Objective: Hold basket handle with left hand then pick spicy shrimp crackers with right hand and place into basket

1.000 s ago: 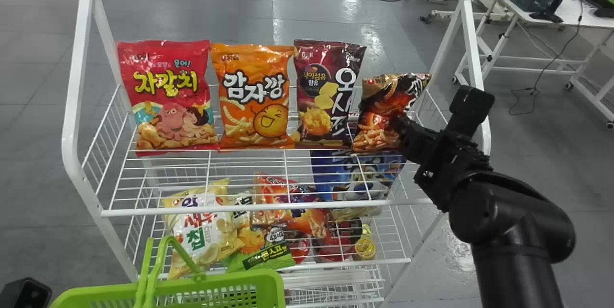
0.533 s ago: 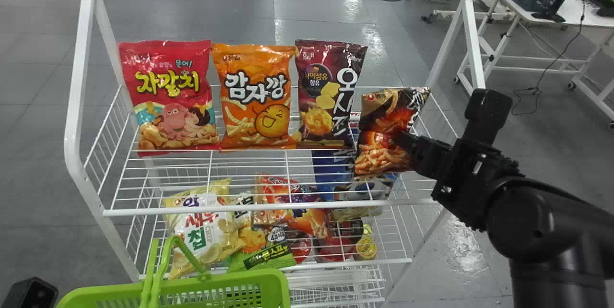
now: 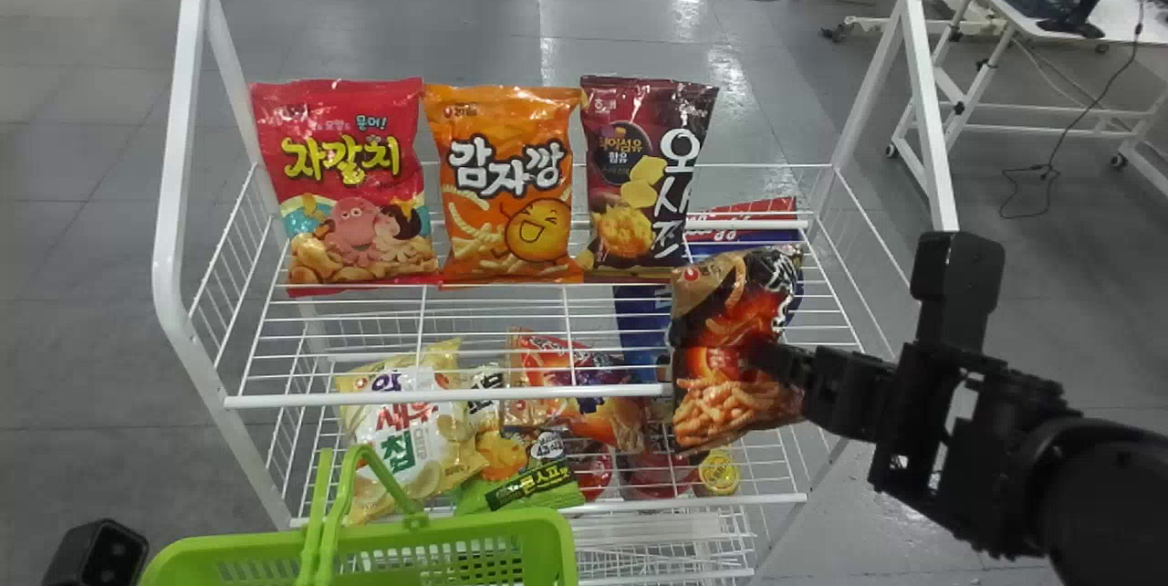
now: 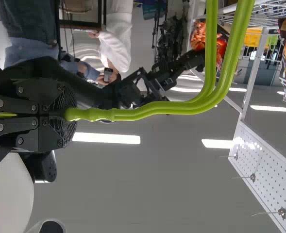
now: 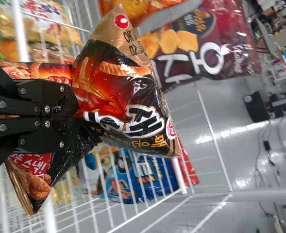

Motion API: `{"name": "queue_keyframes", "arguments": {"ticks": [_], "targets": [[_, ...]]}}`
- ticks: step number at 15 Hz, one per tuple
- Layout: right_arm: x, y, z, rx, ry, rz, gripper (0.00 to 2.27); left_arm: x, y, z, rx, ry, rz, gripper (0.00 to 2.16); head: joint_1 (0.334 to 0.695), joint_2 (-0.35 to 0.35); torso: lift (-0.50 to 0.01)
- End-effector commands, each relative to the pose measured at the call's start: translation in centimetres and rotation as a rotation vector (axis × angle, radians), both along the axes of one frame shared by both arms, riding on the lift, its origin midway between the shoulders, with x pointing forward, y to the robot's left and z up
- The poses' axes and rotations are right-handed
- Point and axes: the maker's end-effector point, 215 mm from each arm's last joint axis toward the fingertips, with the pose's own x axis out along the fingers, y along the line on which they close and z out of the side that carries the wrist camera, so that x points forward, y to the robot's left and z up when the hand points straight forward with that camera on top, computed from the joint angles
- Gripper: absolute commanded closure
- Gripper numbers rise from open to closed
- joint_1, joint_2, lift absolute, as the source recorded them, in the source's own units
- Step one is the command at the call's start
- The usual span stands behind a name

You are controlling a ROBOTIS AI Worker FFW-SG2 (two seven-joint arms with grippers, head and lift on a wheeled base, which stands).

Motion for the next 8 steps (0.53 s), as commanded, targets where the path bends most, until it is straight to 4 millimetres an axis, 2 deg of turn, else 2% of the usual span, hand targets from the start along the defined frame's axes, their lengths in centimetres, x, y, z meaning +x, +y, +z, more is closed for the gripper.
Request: {"name": "queue_keyframes", "arguments": {"ticks": [1,2,5,8], "targets": [[-3.7,2.0,-1.2,0.011,0.087,0.068,2.26,0.0,-0.1,-0.2,-0.01,-0.002,0.002,2.14,0.695,-0.089,-0.007],[-4.9,2.6,-0.9,0.002,0.106,0.094,2.25,0.1,-0.1,-0.2,-0.011,-0.005,0.004,2.14,0.695,-0.082,-0.007],[-8.7,5.8,-1.8,0.046,0.186,0.19,2.25,0.2,-0.5,-0.1,-0.019,-0.008,0.001,2.14,0.695,-0.043,-0.007],[-9.3,8.5,0.1,0.108,0.152,0.259,2.25,0.3,-0.9,0.1,-0.023,-0.01,-0.007,2.14,0.695,-0.003,-0.007]]}}
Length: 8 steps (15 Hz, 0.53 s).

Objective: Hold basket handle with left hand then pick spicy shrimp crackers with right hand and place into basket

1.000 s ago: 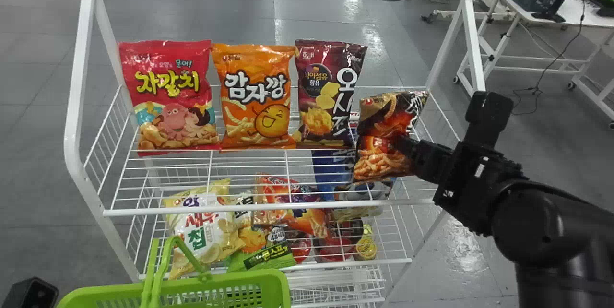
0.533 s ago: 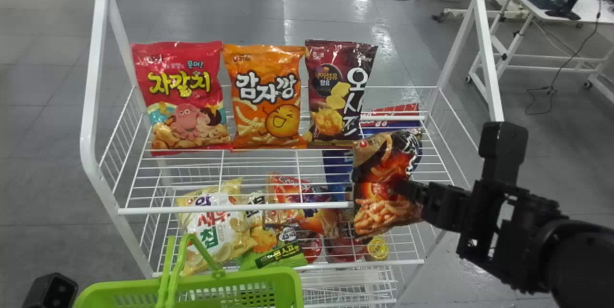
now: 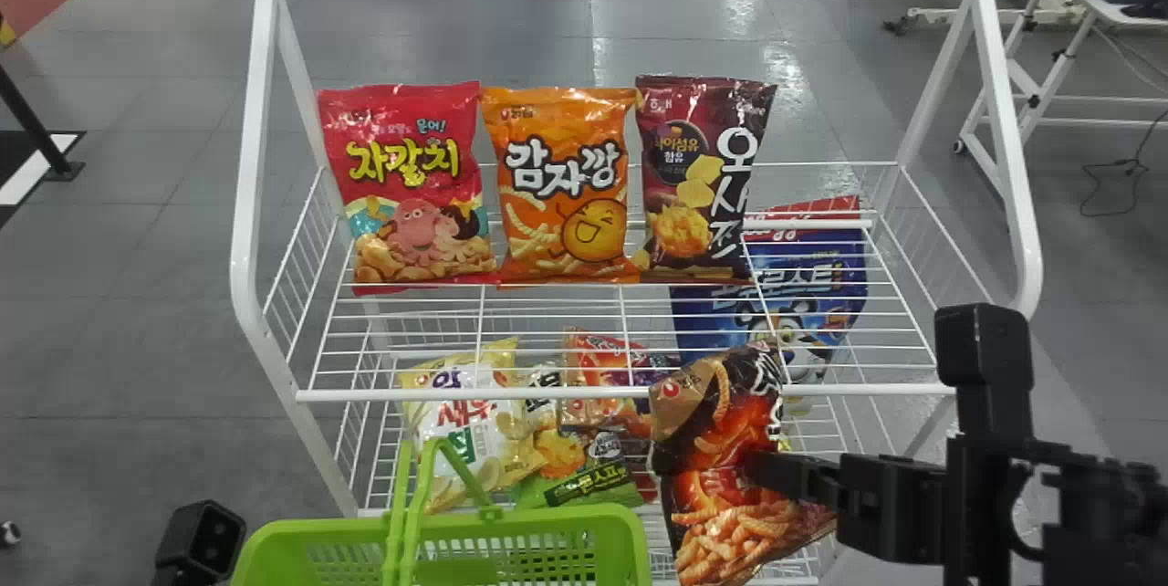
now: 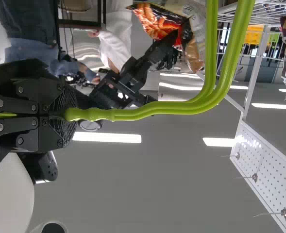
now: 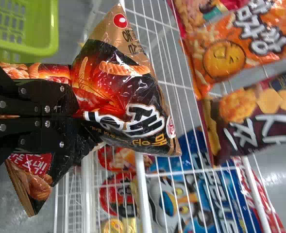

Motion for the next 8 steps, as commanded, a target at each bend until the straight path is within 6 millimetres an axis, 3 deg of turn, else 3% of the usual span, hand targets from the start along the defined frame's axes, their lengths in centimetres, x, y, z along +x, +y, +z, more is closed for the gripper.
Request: {"name": "queue_keyframes", "arguments": {"ticks": [1,4,8], "targets": [[-0.5,2.2,1.4,0.055,-0.018,0.05,2.25,0.0,0.0,0.2,-0.012,0.0,-0.001,2.14,0.695,0.018,-0.007],[0.6,4.5,5.4,0.146,-0.091,0.106,2.25,0.1,-0.2,0.3,-0.017,-0.001,-0.001,2.14,0.695,0.053,-0.007],[-0.6,6.9,7.1,0.223,-0.101,0.167,2.25,0.5,-0.4,0.7,-0.024,-0.014,0.0,2.14,0.695,0.104,-0.007]]}}
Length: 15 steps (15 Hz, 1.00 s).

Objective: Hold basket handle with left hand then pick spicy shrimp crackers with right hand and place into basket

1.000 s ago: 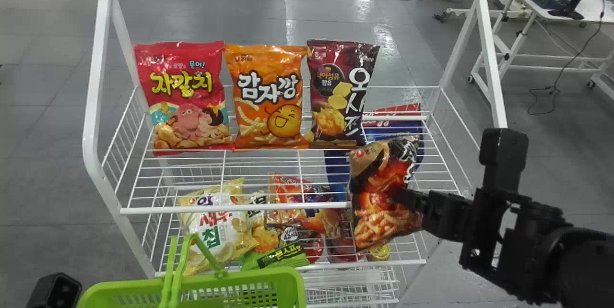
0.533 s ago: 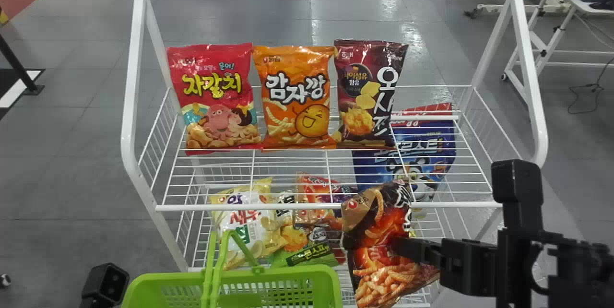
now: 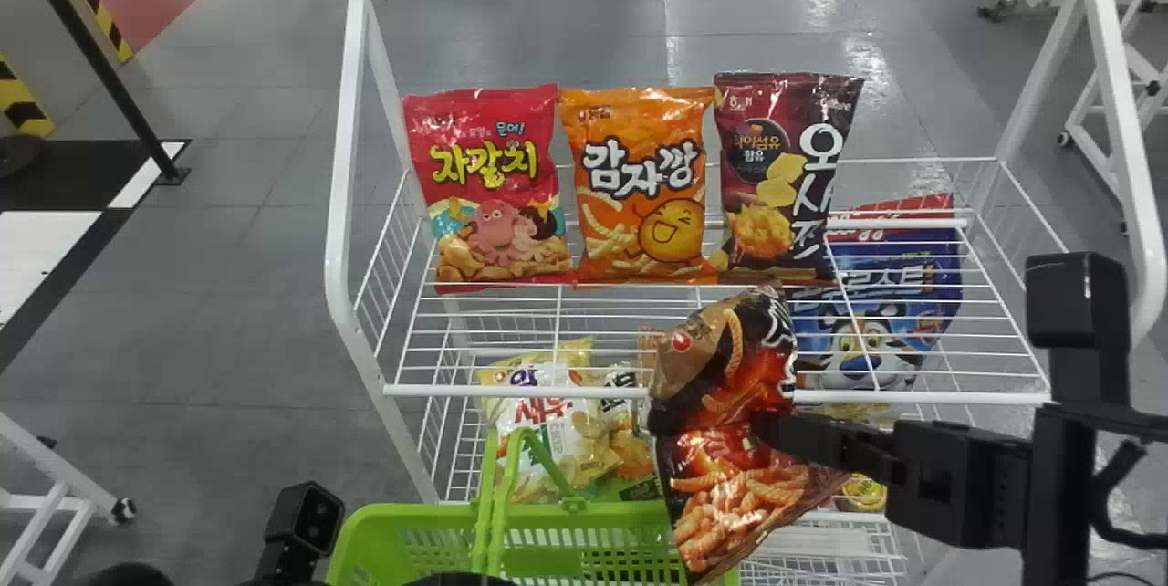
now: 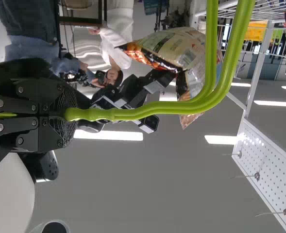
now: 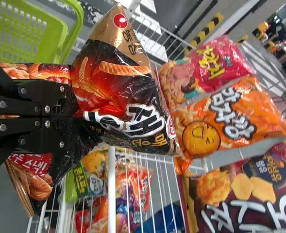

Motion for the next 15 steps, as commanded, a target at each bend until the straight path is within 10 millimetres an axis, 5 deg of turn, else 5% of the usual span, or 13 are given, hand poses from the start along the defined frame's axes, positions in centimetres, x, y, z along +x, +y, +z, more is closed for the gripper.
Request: {"name": "queue_keyframes", "arguments": {"ticks": [1,7,15], "targets": [[-0.6,1.2,0.8,0.04,-0.003,0.033,2.25,0.4,0.1,0.5,-0.012,-0.012,0.003,2.14,0.695,0.113,-0.007],[-3.2,3.6,0.1,0.115,0.048,0.102,2.25,2.2,0.3,2.6,-0.051,-0.056,0.016,2.14,0.695,0.167,-0.007],[-7.2,8.2,0.0,0.269,0.138,0.232,2.23,2.5,0.2,2.8,-0.059,-0.061,0.017,2.14,0.695,0.267,-0.007]]}}
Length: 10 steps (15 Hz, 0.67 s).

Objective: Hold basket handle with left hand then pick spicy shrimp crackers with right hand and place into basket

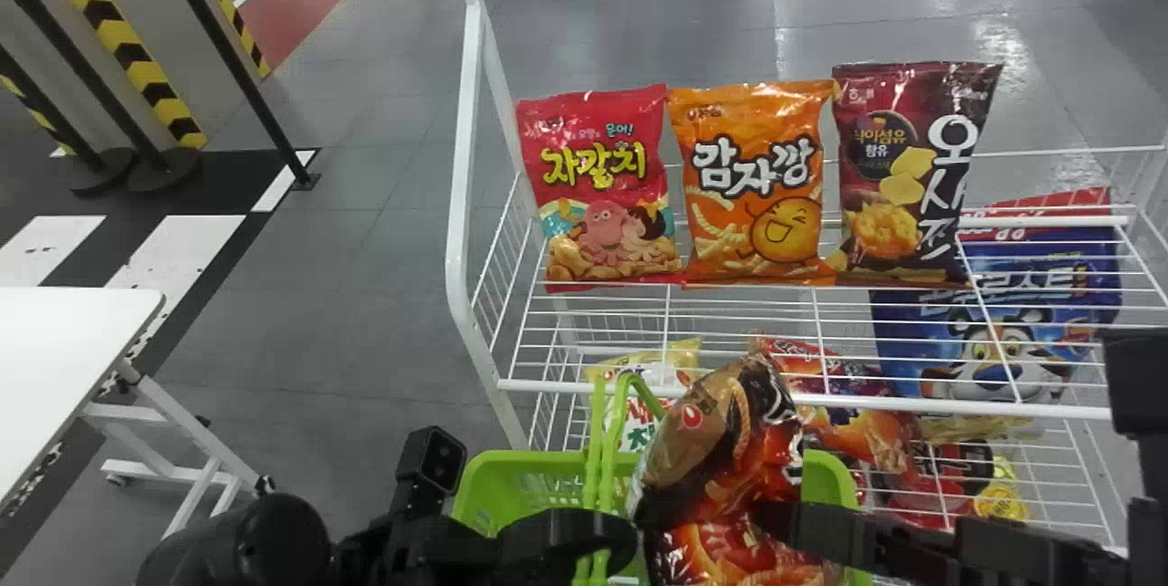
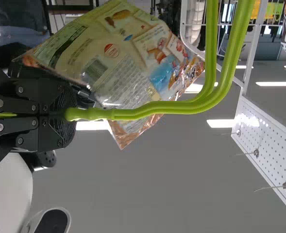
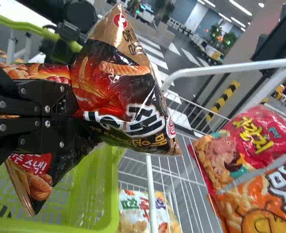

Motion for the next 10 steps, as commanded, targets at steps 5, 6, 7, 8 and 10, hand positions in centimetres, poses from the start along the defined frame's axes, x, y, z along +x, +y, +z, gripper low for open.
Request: {"name": "queue_keyframes", "arguments": {"ticks": [5,6,7,8,10], "targets": [[-2.4,1.5,-3.4,-0.003,0.089,0.045,0.0,0.1,0.3,0.4,-0.013,0.001,0.003,2.14,0.695,0.308,-0.007],[-2.5,1.6,-3.4,0.009,0.095,0.05,0.0,0.1,0.3,0.4,-0.013,0.001,0.003,2.14,0.695,0.318,-0.007],[-2.5,1.6,-3.5,0.006,0.096,0.049,0.03,0.0,0.3,0.5,-0.013,0.002,0.001,2.14,0.695,0.323,-0.007],[-2.3,1.4,-3.6,0.0,0.096,0.043,0.05,0.0,0.3,0.5,-0.013,0.001,0.0,2.14,0.695,0.326,-0.007],[-2.0,0.8,-3.6,0.003,0.096,0.03,0.06,0.0,0.3,0.5,-0.013,0.002,0.0,2.14,0.695,0.326,-0.007]]}}
